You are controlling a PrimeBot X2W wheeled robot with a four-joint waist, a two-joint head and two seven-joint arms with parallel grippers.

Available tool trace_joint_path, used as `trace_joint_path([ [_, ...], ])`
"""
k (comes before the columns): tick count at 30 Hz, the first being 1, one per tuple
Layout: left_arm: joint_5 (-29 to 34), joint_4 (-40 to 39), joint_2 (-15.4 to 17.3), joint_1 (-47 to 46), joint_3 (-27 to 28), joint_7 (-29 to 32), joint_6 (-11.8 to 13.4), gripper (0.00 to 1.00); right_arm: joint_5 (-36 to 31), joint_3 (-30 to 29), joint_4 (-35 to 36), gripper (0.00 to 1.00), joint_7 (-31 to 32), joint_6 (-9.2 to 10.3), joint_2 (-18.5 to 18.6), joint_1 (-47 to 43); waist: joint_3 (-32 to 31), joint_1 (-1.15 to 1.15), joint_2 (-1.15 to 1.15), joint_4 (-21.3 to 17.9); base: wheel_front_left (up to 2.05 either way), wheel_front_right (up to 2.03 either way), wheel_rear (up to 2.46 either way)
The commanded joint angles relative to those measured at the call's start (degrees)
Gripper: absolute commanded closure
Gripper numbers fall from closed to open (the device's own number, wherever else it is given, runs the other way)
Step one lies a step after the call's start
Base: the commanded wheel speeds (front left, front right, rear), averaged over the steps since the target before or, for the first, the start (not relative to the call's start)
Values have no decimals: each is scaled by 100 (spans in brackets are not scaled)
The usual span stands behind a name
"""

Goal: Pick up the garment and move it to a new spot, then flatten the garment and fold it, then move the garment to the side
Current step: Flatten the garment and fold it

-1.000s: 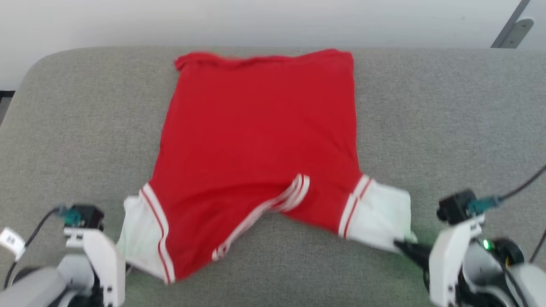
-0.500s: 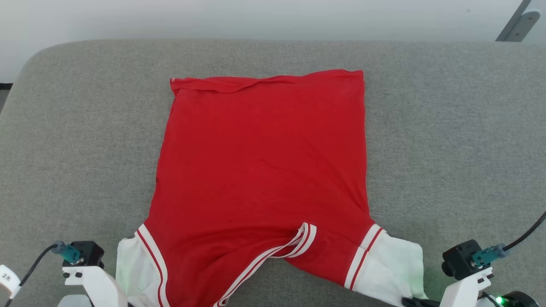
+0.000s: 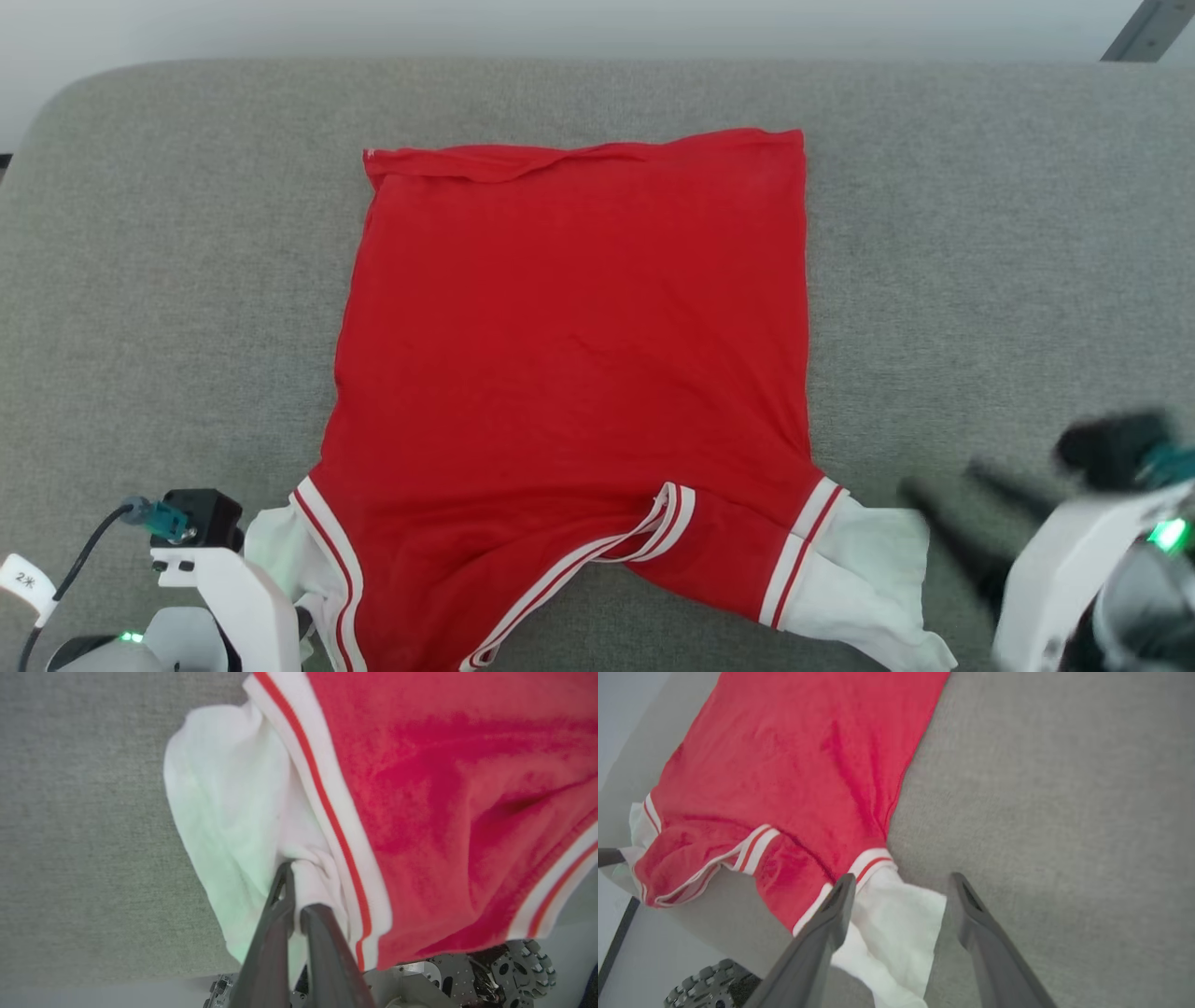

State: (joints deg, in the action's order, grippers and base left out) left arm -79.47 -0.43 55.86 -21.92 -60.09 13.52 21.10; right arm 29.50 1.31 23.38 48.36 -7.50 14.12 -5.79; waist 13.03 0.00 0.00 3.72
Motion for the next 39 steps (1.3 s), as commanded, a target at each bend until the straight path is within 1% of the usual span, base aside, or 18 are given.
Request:
trace_joint_path([
  [1, 35, -15, -28, -89, 42, -53, -36, 100, -231, -185, 139, 0, -139, 2, -109, 352, 75, 0, 0, 10, 0, 0, 0],
  [2, 51, -27, -39, -122, 48, -58, -31, 100, -326, -257, 145, 0, -206, 2, -177, 525, 115, 0, 0, 23, 0, 0, 0],
  [5, 122, -41, -84, -209, 60, -59, -49, 100, -647, -349, -94, 0, -464, 2, -204, 1194, 247, 0, 0, 85, 0, 0, 0],
  [6, 122, -41, -84, -209, 60, -59, -49, 100, -647, -349, -94, 0, -464, 2, -204, 1194, 247, 0, 0, 85, 0, 0, 0],
  [7, 161, -28, -116, -283, 66, -47, -86, 100, -691, -380, -472, 0, -633, 2, -291, 1668, 343, 0, 0, 138, 0, 0, 0],
  [8, 161, -28, -116, -283, 66, -47, -86, 100, -691, -380, -472, 0, -633, 2, -291, 1668, 343, 0, 0, 138, 0, 0, 0],
  [13, 284, 30, -308, -517, 60, -2, -176, 100, -809, -362, -1871, 0, -1006, 1, -104, 3035, 614, 0, 0, 375, 0, 0, 0],
  [14, 354, 80, -405, -623, 40, 35, -235, 100, -819, -323, -2533, 0, -1088, 1, -44, 3551, 725, 0, 0, 505, 0, 0, 0],
  [17, 406, 190, -564, -787, 1, 93, -325, 100, -784, -298, -3514, 0, -1166, 2, -1, 4364, 880, 0, 0, 681, 0, 0, 0],
  [23, 585, 452, -931, -1103, -82, 143, -555, 100, -966, -337, -5446, 0, -796, 1, 26, 5721, 1155, 0, 0, 1031, 0, 0, 0],
  [27, 665, 679, -1145, -1250, -129, 155, -695, 100, -1035, -423, -6470, 0, -259, 2, -3, 6385, 1264, 0, 0, 1237, 0, 0, 0],
  [31, 662, 904, -1321, -1284, -163, 139, -816, 100, -1362, -447, -7262, 0, 294, 2, 91, 6776, 1312, 0, 0, 1399, 0, 0, 0],
  [35, 648, 1104, -1421, -1284, -194, 131, -908, 100, -1763, -514, -8061, 0, 974, 5, 83, 6733, 1298, 0, 0, 1484, 0, 0, 0],
  [36, 639, 1148, -1445, -1282, -193, 117, -932, 100, -1852, -453, -8151, 17, 1038, 7, 73, 6711, 1292, 0, 0, 1484, 0, 0, 0],
  [37, 629, 1182, -1477, -1283, -187, 96, -945, 100, -1905, -409, -8201, 71, 1050, 6, 64, 6693, 1283, 0, 0, 1477, 0, 0, 0],
  [38, 612, 1216, -1506, -1278, -181, 84, -980, 100, -1933, -336, -8215, 100, 1034, 6, 33, 6660, 1263, 0, 0, 1458, 0, 0, 0],
  [39, 597, 1248, -1522, -1269, -172, 76, -994, 100, -1932, -254, -8173, 100, 960, 6, 17, 6631, 1247, 0, 0, 1430, 0, 0, 0],
])
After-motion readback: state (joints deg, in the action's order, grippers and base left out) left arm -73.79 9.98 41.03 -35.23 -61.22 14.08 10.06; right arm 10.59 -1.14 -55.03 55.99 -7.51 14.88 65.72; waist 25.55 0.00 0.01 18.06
